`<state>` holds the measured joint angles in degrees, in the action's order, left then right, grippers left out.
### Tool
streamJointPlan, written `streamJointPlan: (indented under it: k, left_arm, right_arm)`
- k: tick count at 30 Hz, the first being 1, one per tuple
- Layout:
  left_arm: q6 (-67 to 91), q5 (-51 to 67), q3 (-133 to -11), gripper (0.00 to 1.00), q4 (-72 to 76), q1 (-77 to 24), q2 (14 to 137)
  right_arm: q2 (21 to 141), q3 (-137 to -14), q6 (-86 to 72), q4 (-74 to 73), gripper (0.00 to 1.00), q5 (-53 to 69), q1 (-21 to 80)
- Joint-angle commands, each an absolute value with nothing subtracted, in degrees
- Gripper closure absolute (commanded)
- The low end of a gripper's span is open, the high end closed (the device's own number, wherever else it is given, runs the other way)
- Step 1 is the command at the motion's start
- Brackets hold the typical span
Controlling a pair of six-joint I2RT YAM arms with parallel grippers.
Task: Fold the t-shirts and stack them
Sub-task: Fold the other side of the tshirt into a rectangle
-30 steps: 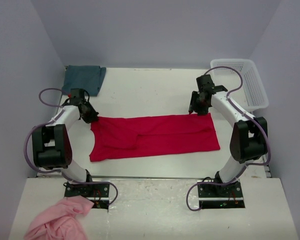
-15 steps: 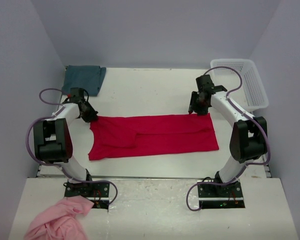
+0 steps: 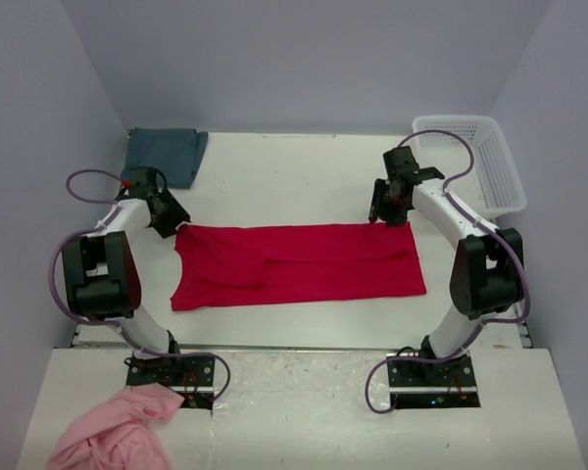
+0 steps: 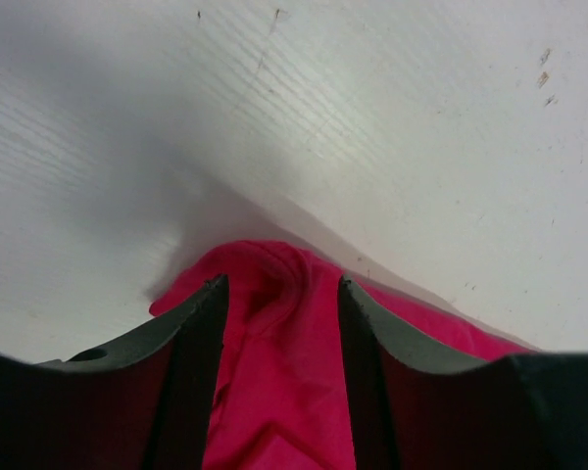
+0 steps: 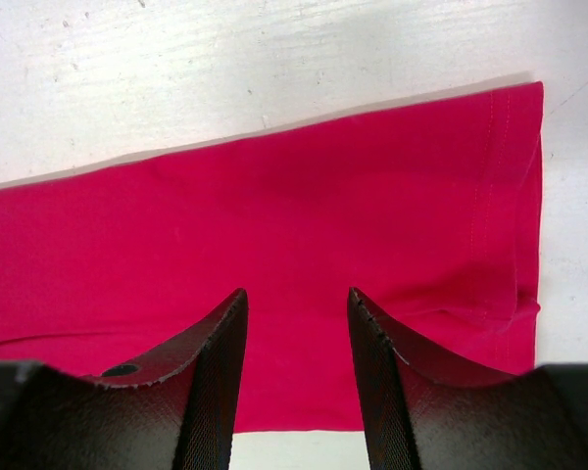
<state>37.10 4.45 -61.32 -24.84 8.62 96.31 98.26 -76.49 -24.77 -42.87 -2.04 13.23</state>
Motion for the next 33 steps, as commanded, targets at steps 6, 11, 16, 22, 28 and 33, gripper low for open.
streamJointPlan:
  k: [6, 11, 16, 22, 28, 33]
  left_arm:
    - [35.69, 4.57, -55.29, 0.54, -25.31, 3.71, 81.06]
    - [32.35, 9.29, -53.44, 0.92, -27.95, -3.16, 77.61]
    - [30.15, 13.35, -54.93, 1.0, -27.34, -8.6, 82.52]
    - [31.02, 15.47, -57.13, 1.0, -24.79, -15.55, 88.24]
    - [31.29, 14.86, -57.57, 1.0, -23.56, -18.54, 93.07]
    - [31.82, 14.41, -55.99, 1.0, -22.94, -19.6, 94.83]
  right_arm:
    - [98.44, -78.49, -24.17, -43.5, 0.53, -3.52, 13.8]
    - [98.35, -78.49, -24.17, -43.77, 0.53, -4.13, 13.97]
    - [98.0, -78.84, -24.26, -44.12, 0.53, -3.96, 14.15]
    - [97.21, -78.93, -24.17, -44.74, 0.53, -5.01, 14.24]
    - [96.94, -78.93, -24.26, -44.82, 0.53, -5.19, 14.24]
    - [97.21, -78.84, -24.17, -44.82, 0.53, -5.54, 14.24]
